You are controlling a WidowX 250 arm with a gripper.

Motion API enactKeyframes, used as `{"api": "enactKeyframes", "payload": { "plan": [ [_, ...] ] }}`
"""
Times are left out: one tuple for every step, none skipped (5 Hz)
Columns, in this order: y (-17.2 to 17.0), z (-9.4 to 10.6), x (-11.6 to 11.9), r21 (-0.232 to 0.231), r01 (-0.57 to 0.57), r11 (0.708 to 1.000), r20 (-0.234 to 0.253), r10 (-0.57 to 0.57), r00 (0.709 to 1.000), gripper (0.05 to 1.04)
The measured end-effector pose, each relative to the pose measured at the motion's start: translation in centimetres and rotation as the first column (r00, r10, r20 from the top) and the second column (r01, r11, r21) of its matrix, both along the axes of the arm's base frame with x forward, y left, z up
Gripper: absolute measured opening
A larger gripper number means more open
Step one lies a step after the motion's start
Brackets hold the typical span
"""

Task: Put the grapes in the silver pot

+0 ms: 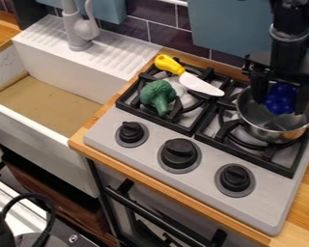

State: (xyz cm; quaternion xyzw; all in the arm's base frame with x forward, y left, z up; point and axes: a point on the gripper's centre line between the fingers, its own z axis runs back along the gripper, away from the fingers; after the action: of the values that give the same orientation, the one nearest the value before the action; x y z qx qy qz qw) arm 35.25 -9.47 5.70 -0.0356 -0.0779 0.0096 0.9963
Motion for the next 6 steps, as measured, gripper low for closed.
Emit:
{"api": "enactKeyframes", "payload": {
  "plan": [
    [-0.2, 0.2, 0.1, -0.003, -0.022, 1.0, -0.035, 0.022, 0.999, 1.001],
    [-0.1, 0.5, 0.0, 0.001, -0.017, 1.0, -0.054, 0.017, 0.998, 1.001],
    [0.3, 0.5, 0.1, -0.003, -0.029, 1.0, -0.061, 0.028, 0.998, 1.001],
    [0.9, 1.7, -0.1, -0.007, -0.034, 0.999, -0.057, 0.033, 0.998, 1.001],
    [2.3, 4.2, -0.1, 0.004, -0.026, 1.0, -0.006, 0.026, 1.0, 1.001],
    [4.4, 5.7, -0.6, 0.01, -0.043, 0.999, 0.037, 0.043, 0.998, 1.001]
  ]
}}
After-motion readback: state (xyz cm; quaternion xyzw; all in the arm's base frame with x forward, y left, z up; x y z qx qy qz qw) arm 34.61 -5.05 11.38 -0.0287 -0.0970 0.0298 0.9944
